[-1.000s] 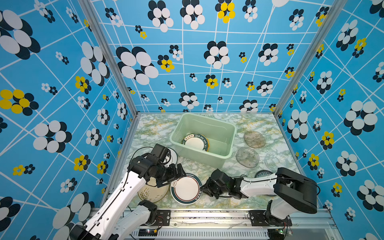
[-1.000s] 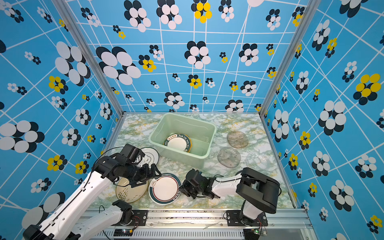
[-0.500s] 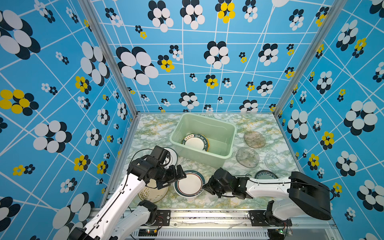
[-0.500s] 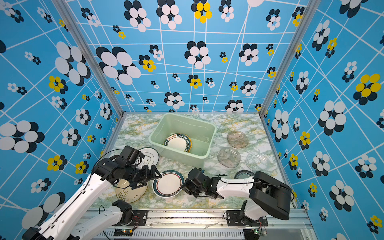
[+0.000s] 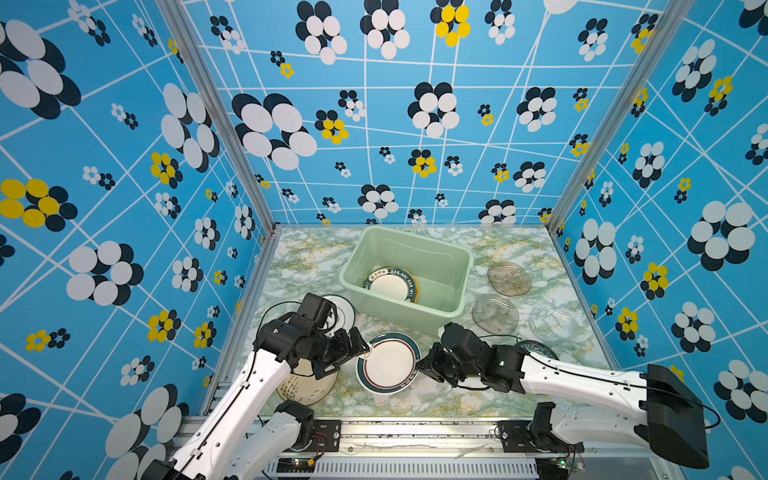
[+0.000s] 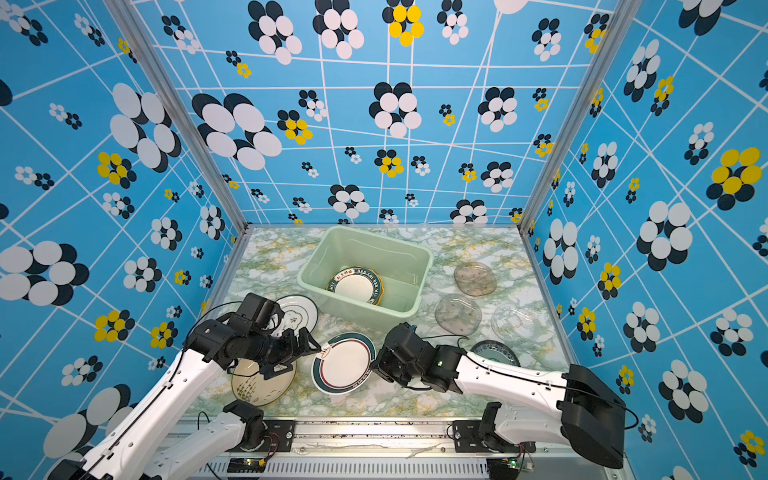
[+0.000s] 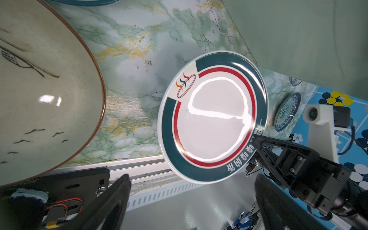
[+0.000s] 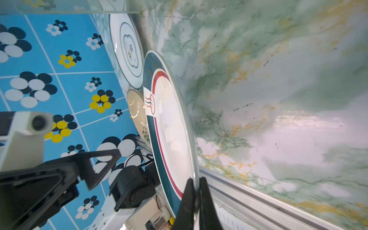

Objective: Place the plates into the plastic bin on the countertop
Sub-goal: Pick up the plate from the bottom-center of the table, then place the plate in the plastic bin.

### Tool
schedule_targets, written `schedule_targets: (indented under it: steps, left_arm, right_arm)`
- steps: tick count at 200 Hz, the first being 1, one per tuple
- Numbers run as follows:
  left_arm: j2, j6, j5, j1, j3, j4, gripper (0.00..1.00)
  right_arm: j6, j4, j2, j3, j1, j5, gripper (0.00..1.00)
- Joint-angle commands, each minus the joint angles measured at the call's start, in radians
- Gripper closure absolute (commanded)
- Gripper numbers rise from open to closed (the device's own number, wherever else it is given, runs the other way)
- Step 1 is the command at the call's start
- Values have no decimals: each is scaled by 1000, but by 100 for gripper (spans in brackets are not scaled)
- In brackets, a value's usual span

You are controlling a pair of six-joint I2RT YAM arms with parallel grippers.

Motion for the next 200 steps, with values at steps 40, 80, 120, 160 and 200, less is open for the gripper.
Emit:
schedule_targets:
  steps: [40,80,120,160,200]
  left_arm:
    - [-63,-60,125,63,-148,143,10]
    - [-71,-86,151,82,-211,190,20]
    - [-104,-144,201,83,-246,290,41]
    - [-174,-228,235,83,-265,370,59]
    - [-215,-277,245,83,-260,391,73]
  right_arm:
    - [-85,-58,-70,87,-3,-35,100]
    - [-85,-45,-88,128,-3,-23,100]
    - [-75,-14,-93,141,-4,-20,100]
    - [-69,-4,-100,143,-4,-9,100]
    - [-61,4,-110,128,-3,8,100]
